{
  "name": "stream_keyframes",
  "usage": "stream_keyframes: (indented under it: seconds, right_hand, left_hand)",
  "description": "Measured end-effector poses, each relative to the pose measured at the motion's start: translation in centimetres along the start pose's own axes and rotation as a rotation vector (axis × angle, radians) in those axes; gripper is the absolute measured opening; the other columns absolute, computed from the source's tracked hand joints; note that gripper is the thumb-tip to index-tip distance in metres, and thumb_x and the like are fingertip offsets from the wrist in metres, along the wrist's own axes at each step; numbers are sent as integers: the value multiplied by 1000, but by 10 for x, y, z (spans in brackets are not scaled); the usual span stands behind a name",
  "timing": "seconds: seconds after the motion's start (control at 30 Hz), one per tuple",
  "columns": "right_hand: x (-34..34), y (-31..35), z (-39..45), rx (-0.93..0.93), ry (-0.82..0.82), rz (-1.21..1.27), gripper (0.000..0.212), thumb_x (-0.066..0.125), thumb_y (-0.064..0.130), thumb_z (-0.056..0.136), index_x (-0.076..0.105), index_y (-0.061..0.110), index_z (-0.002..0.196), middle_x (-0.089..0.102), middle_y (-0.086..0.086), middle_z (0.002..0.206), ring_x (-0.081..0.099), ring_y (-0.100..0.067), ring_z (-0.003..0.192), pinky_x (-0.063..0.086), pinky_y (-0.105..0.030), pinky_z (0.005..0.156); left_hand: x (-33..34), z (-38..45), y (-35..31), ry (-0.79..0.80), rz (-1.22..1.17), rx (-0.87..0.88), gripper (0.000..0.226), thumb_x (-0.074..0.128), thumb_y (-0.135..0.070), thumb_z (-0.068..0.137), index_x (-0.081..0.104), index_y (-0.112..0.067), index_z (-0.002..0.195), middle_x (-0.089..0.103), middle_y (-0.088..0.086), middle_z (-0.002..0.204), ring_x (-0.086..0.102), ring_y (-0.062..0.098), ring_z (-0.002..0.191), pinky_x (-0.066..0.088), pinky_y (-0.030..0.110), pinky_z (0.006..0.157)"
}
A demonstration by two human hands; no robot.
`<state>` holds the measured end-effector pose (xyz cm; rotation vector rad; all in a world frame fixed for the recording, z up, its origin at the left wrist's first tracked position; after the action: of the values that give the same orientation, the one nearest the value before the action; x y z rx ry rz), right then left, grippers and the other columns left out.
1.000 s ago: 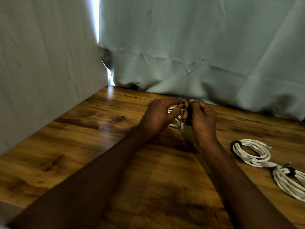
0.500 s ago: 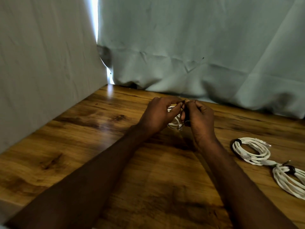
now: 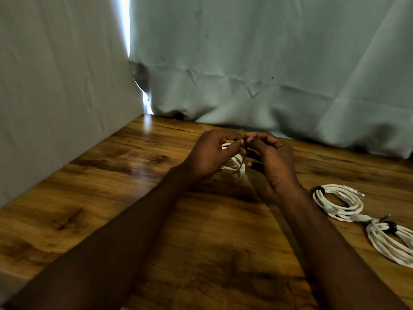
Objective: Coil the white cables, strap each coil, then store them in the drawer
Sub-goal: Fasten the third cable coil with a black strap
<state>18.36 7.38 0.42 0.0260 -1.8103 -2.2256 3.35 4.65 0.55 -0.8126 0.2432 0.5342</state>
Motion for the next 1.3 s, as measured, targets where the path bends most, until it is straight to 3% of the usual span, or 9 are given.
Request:
stream_keyframes:
  seconds: [0.1, 0.4, 0.5, 0.6, 0.77, 0.83, 1.0, 1.17, 1.3]
  right_hand:
    - [-1, 0, 0, 49, 32, 63, 11, 71, 6, 91, 75, 10, 99, 76, -10, 84, 71, -21, 71, 50, -23, 52]
    - [-5, -1, -1, 17, -19, 11, 18, 67, -3, 90, 75, 13, 91, 75, 0, 78, 67, -9, 64, 47, -20, 50]
    - [-6, -1, -2, 12, -20, 34, 20, 66, -6, 90, 76, 12, 93, 74, -1, 78, 67, -6, 61, 48, -17, 48]
    - [-2, -2, -1, 18, -2, 108, 19, 66, -6, 91, 75, 7, 101, 74, -9, 88, 69, -15, 68, 53, -22, 54]
    - [-1, -7, 8, -3, 13, 219, 18, 70, 7, 92, 77, 24, 90, 74, -1, 92, 65, -18, 84, 49, -39, 83]
    - [-6, -2, 13, -27, 20, 263, 15, 65, 14, 97, 71, 26, 91, 75, 4, 96, 67, -12, 91, 46, -34, 83]
    - [-29, 21, 18, -91, 108, 852, 15, 57, 7, 93, 55, 22, 89, 67, 5, 72, 70, -13, 76, 58, -32, 82]
    - [-21, 20, 12, 13, 187, 1058, 21, 46, -3, 77, 55, 14, 86, 56, 2, 67, 51, -8, 50, 53, -24, 59]
    - [6, 3, 4, 254, 296, 805, 25, 33, -5, 70, 47, 13, 81, 44, 0, 66, 33, -4, 39, 34, -18, 40]
  left_hand:
    - [-1, 0, 1, 30, -15, -8, 17, 62, -18, 100, 78, -14, 101, 78, -5, 93, 73, 11, 91, 57, 40, 83]
    - [2, 0, -1, 65, -159, -85, 16, 61, -16, 102, 78, -13, 103, 78, -3, 97, 72, 9, 93, 55, 28, 83]
    - [6, 0, -3, 56, -281, -167, 17, 65, -14, 99, 75, -1, 104, 77, 5, 94, 71, 8, 82, 54, 22, 71]
    - [9, -2, -4, 33, -402, -247, 18, 64, -10, 100, 67, 7, 105, 71, 1, 80, 63, 1, 61, 47, 15, 52]
    - [8, 0, 0, 32, -449, -281, 19, 63, -14, 100, 64, 4, 107, 69, 3, 79, 56, 7, 55, 43, 18, 47]
    - [5, 0, 6, 15, -459, -310, 20, 64, -17, 100, 63, 2, 105, 70, 2, 77, 50, 14, 54, 38, 21, 48]
    - [-3, 0, 25, -66, -509, -395, 28, 64, -22, 101, 66, 6, 100, 61, 1, 66, 46, 12, 50, 29, 28, 54]
    - [3, 2, 27, -141, -558, -379, 20, 64, -23, 100, 70, -4, 96, 61, 19, 78, 59, 20, 59, 39, 29, 60]
    - [-19, 2, 41, -460, -500, -394, 22, 66, -28, 100, 66, -13, 83, 50, -2, 61, 44, 13, 53, 37, 28, 51]
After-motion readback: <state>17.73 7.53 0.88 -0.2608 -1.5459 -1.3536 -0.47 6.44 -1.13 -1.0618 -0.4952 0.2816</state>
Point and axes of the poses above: each hand's wrist, its own z-axis towards the middle knuckle, its own x-axis out of the palm, y = z × x, the point moved 4 cm from there along z, towards the middle knuckle
